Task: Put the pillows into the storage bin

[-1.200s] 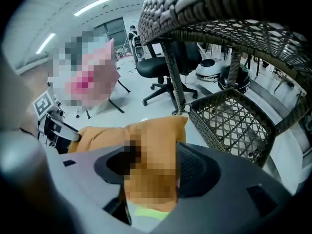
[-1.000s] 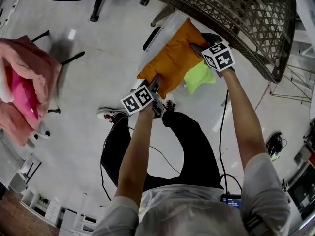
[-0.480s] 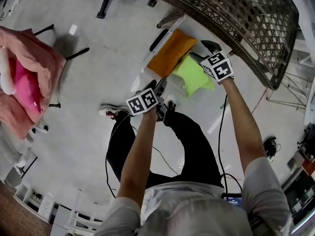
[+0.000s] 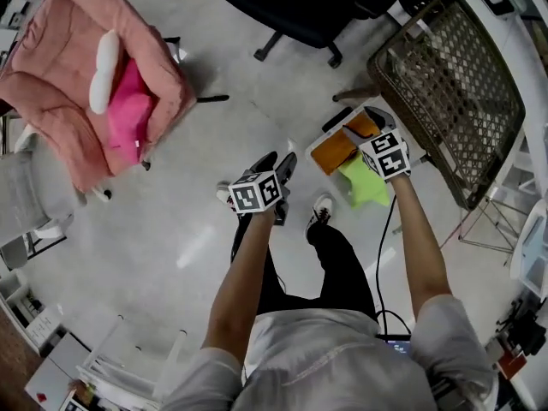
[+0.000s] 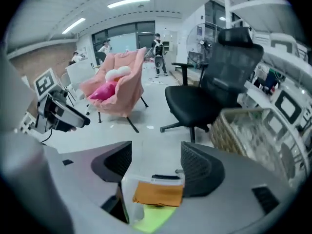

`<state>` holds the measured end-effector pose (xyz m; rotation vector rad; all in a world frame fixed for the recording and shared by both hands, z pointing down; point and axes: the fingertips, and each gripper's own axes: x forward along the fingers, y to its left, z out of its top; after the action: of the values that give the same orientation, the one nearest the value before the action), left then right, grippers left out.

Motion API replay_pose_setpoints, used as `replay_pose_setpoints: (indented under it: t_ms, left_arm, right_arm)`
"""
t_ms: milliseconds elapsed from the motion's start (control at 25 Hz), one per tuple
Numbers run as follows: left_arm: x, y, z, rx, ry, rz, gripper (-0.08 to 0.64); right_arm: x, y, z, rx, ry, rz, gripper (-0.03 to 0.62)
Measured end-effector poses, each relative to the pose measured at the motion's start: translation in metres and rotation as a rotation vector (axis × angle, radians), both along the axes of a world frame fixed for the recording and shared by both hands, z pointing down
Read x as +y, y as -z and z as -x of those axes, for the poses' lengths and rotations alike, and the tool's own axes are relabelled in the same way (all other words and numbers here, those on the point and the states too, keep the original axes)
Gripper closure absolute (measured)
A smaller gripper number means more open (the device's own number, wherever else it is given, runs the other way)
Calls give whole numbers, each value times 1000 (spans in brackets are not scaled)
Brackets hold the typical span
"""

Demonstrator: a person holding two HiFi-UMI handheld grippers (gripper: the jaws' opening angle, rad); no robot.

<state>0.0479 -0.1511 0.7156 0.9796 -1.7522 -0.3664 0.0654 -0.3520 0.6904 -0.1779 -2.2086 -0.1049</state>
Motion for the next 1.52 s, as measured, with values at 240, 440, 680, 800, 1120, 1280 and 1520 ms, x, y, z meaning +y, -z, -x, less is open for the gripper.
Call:
replay_pose_setpoints:
  t_ms: [240, 440, 680, 800, 1120, 1280, 1520]
  left_arm:
    - [71, 86, 111, -166, 40, 2, 311]
    - [141, 152, 199, -290, 123, -15, 310]
    - [227, 206, 285, -407, 210, -3, 310]
    - [270, 223, 319, -439, 260, 9, 307]
    - [352, 224, 373, -445, 375, 75, 297]
    - [371, 203, 402, -402, 418, 110, 274]
    - [367, 145, 446, -300, 360, 166, 237]
  right_arm:
    - [83, 100, 119, -125, 91, 13, 272]
    - [154, 164, 201, -188, 112, 28, 284]
    - [237, 204, 284, -202, 181, 44, 281]
    - [275, 217, 326, -221, 222, 50, 287]
    - [355, 212, 413, -210, 373, 53, 307]
    - [383, 187, 464, -176, 433, 101, 302]
    - [410, 121, 533, -59, 568, 97, 216]
